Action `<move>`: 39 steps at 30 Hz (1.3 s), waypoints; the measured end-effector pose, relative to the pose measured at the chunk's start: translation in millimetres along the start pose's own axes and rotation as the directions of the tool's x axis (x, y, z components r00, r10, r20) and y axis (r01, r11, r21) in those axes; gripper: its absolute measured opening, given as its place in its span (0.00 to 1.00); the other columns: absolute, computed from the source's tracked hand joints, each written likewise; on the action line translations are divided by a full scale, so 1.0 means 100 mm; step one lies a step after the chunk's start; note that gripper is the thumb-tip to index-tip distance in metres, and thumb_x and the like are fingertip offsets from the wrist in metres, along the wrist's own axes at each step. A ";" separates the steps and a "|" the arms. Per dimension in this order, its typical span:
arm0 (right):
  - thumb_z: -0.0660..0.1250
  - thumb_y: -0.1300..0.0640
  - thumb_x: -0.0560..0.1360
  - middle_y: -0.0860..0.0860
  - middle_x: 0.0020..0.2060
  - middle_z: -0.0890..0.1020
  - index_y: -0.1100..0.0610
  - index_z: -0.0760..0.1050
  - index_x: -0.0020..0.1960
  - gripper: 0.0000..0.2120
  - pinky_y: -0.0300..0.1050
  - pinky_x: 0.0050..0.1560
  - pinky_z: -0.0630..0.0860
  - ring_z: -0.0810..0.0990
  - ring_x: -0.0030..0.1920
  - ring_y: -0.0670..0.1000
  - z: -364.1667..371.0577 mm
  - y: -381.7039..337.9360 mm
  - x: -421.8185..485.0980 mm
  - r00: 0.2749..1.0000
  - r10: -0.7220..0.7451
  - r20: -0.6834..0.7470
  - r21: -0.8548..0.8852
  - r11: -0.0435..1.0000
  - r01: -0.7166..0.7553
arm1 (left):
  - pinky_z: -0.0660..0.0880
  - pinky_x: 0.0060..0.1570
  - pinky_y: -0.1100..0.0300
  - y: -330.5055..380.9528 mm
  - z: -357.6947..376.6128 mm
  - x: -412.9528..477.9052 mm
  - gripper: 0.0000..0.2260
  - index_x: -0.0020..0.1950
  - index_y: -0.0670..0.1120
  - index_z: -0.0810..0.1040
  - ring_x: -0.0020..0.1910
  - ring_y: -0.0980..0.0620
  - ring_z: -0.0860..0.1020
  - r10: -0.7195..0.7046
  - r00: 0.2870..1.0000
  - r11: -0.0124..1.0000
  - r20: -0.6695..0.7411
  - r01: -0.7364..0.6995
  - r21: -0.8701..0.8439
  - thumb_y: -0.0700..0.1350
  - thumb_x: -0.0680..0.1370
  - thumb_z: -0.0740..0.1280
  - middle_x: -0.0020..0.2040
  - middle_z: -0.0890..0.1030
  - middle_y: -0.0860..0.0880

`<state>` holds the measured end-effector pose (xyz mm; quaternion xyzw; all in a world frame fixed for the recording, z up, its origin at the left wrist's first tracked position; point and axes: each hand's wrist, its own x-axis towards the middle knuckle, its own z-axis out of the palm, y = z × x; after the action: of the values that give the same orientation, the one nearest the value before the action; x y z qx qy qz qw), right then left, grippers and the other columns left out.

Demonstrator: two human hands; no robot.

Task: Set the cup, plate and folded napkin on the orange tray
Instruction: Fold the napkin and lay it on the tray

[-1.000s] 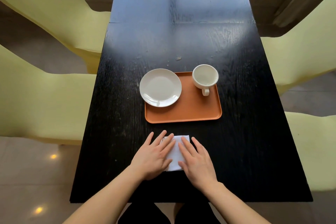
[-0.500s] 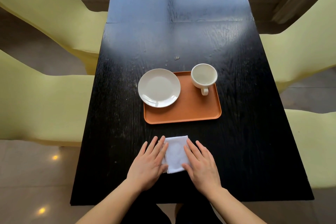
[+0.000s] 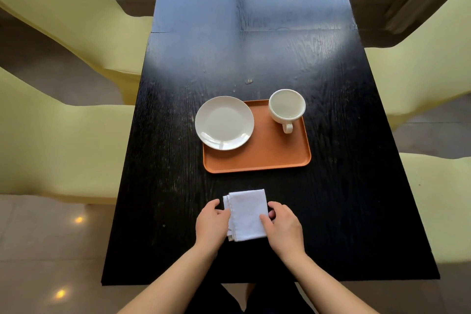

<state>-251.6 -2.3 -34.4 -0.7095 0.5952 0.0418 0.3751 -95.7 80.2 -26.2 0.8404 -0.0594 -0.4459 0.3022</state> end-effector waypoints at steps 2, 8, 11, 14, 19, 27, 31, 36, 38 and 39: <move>0.68 0.50 0.74 0.45 0.40 0.78 0.50 0.78 0.54 0.10 0.44 0.42 0.78 0.78 0.41 0.45 0.01 -0.03 0.01 0.999 0.037 0.020 0.069 0.997 -0.038 | 0.79 0.50 0.51 0.03 0.04 0.03 0.21 0.67 0.46 0.75 0.44 0.53 0.81 -0.053 0.998 0.997 0.023 0.054 -0.050 0.44 0.74 0.69 0.42 0.83 0.50; 0.71 0.53 0.73 0.48 0.41 0.83 0.49 0.78 0.44 0.02 0.52 0.48 0.83 0.82 0.42 0.48 -0.01 -0.04 0.05 0.977 0.161 0.138 0.309 0.930 -0.197 | 0.80 0.42 0.55 0.07 0.08 0.03 0.14 0.52 0.48 0.76 0.44 0.51 0.81 -0.057 0.997 0.998 0.043 0.058 -0.032 0.43 0.70 0.76 0.47 0.81 0.47; 0.71 0.53 0.73 0.48 0.41 0.82 0.50 0.77 0.44 0.03 0.47 0.44 0.82 0.82 0.42 0.46 -0.06 -0.03 0.03 0.985 0.143 0.092 0.336 0.927 -0.166 | 0.78 0.42 0.58 0.09 0.11 0.01 0.14 0.48 0.52 0.73 0.44 0.54 0.79 0.088 0.996 0.992 0.014 -0.089 0.089 0.43 0.69 0.75 0.49 0.77 0.50; 0.71 0.53 0.73 0.49 0.41 0.83 0.50 0.77 0.44 0.04 0.46 0.41 0.81 0.82 0.42 0.47 -0.17 -0.04 0.08 0.988 0.145 0.061 0.396 0.905 -0.158 | 0.73 0.37 0.63 0.19 0.14 -0.02 0.13 0.47 0.55 0.71 0.43 0.57 0.79 0.160 0.986 0.986 0.055 -0.162 0.035 0.44 0.70 0.72 0.46 0.80 0.52; 0.72 0.56 0.72 0.50 0.38 0.86 0.52 0.79 0.45 0.03 0.52 0.43 0.83 0.85 0.40 0.49 -0.47 -0.13 0.30 0.990 0.140 -0.006 0.500 0.858 -0.119 | 0.80 0.41 0.57 0.55 0.21 0.05 0.12 0.49 0.53 0.74 0.44 0.53 0.82 0.208 0.976 0.967 0.069 -0.195 -0.161 0.40 0.71 0.72 0.47 0.83 0.48; 0.71 0.54 0.72 0.48 0.43 0.85 0.49 0.79 0.49 0.06 0.54 0.49 0.83 0.84 0.44 0.49 -0.97 -0.27 1.00 0.983 0.172 -0.070 0.499 0.859 -0.114 | 0.80 0.52 0.48 1.30 0.44 0.33 0.13 0.53 0.47 0.76 0.48 0.51 0.81 0.236 0.969 0.959 0.074 -0.221 -0.175 0.40 0.70 0.71 0.50 0.82 0.48; 0.70 0.55 0.72 0.45 0.40 0.83 0.45 0.76 0.41 0.06 0.53 0.49 0.83 0.82 0.43 0.48 -1.03 -0.29 1.20 0.980 0.184 -0.080 0.443 0.887 -0.131 | 0.77 0.57 0.47 1.46 0.56 0.47 0.17 0.58 0.44 0.77 0.52 0.47 0.80 0.223 0.971 0.975 0.084 -0.221 -0.031 0.41 0.70 0.70 0.53 0.82 0.47; 0.72 0.54 0.74 0.41 0.36 0.76 0.54 0.81 0.53 0.08 0.41 0.42 0.73 0.77 0.42 0.46 -1.00 -0.27 1.38 0.979 0.130 -0.157 0.230 0.969 -0.092 | 0.77 0.56 0.49 1.49 0.63 0.63 0.15 0.56 0.45 0.81 0.52 0.45 0.81 0.209 0.972 0.964 0.107 -0.224 0.147 0.40 0.69 0.69 0.51 0.84 0.46; 0.72 0.54 0.74 0.44 0.40 0.78 0.54 0.80 0.53 0.09 0.40 0.42 0.70 0.76 0.42 0.46 -1.00 -0.29 1.42 0.977 0.092 -0.191 0.153 0.986 -0.063 | 0.78 0.51 0.50 1.50 0.64 0.66 0.10 0.48 0.46 0.81 0.47 0.44 0.81 0.237 0.966 0.948 0.105 -0.254 0.194 0.39 0.69 0.68 0.45 0.84 0.45; 0.72 0.53 0.74 0.45 0.41 0.79 0.53 0.79 0.52 0.08 0.40 0.42 0.70 0.76 0.42 0.47 -1.00 -0.29 1.43 0.976 0.079 -0.204 0.128 0.990 -0.053 | 0.78 0.49 0.50 1.51 0.65 0.67 0.08 0.46 0.46 0.81 0.46 0.44 0.81 0.254 0.962 0.941 0.103 -0.271 0.205 0.39 0.69 0.68 0.44 0.84 0.46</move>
<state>-223.5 -176.1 -21.4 -0.6655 0.6559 -0.0569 0.3517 -81.2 -96.0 -16.2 0.8356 -0.2304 -0.4237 0.2631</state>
